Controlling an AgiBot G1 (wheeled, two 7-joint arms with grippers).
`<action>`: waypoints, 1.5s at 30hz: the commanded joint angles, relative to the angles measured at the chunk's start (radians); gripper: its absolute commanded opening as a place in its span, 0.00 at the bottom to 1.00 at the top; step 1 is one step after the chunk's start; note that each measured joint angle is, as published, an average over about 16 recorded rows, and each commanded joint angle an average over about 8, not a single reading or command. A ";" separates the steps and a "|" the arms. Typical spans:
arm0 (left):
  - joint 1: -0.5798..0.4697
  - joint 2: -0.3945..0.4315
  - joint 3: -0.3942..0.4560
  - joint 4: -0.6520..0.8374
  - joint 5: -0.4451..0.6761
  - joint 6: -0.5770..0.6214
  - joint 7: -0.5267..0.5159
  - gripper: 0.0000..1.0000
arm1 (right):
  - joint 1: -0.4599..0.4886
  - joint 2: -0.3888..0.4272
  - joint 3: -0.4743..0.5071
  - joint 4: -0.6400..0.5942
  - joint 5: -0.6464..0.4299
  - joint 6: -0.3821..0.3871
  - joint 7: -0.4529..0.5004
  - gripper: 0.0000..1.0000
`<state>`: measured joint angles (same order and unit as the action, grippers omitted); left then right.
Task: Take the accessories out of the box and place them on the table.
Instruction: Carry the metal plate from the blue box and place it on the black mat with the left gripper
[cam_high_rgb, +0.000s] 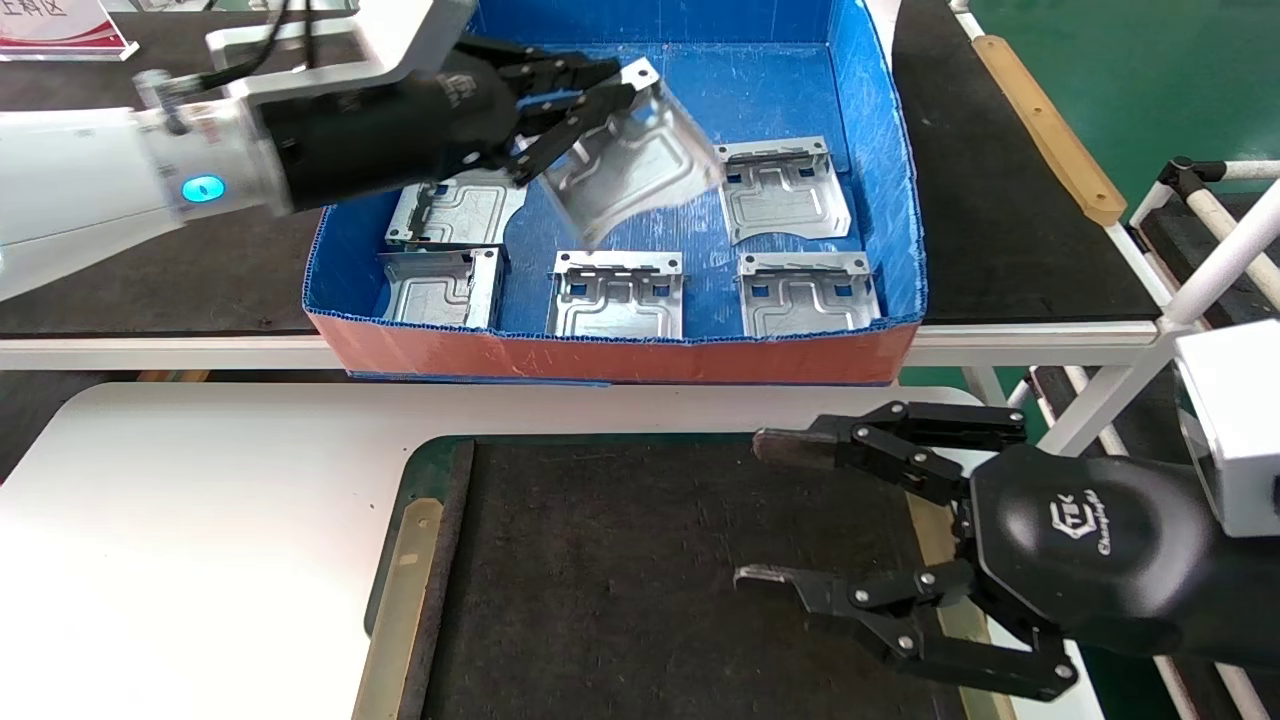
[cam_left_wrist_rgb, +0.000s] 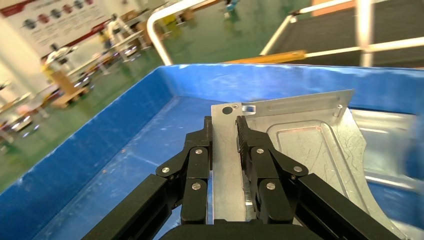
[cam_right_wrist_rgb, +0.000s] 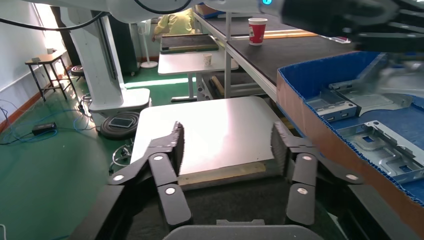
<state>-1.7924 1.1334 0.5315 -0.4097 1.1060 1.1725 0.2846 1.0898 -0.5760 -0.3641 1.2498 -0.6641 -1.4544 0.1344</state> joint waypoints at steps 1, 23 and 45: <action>0.001 -0.026 -0.002 -0.002 -0.008 0.063 0.028 0.00 | 0.000 0.000 0.000 0.000 0.000 0.000 0.000 1.00; 0.202 -0.246 0.016 -0.356 -0.171 0.413 0.017 0.00 | 0.000 0.000 0.000 0.000 0.000 0.000 0.000 1.00; 0.486 -0.298 0.082 -0.701 -0.142 0.130 -0.013 0.00 | 0.000 0.000 0.000 0.000 0.000 0.000 0.000 1.00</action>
<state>-1.3109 0.8398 0.6152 -1.1052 0.9666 1.3115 0.2816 1.0899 -0.5760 -0.3643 1.2498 -0.6639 -1.4544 0.1343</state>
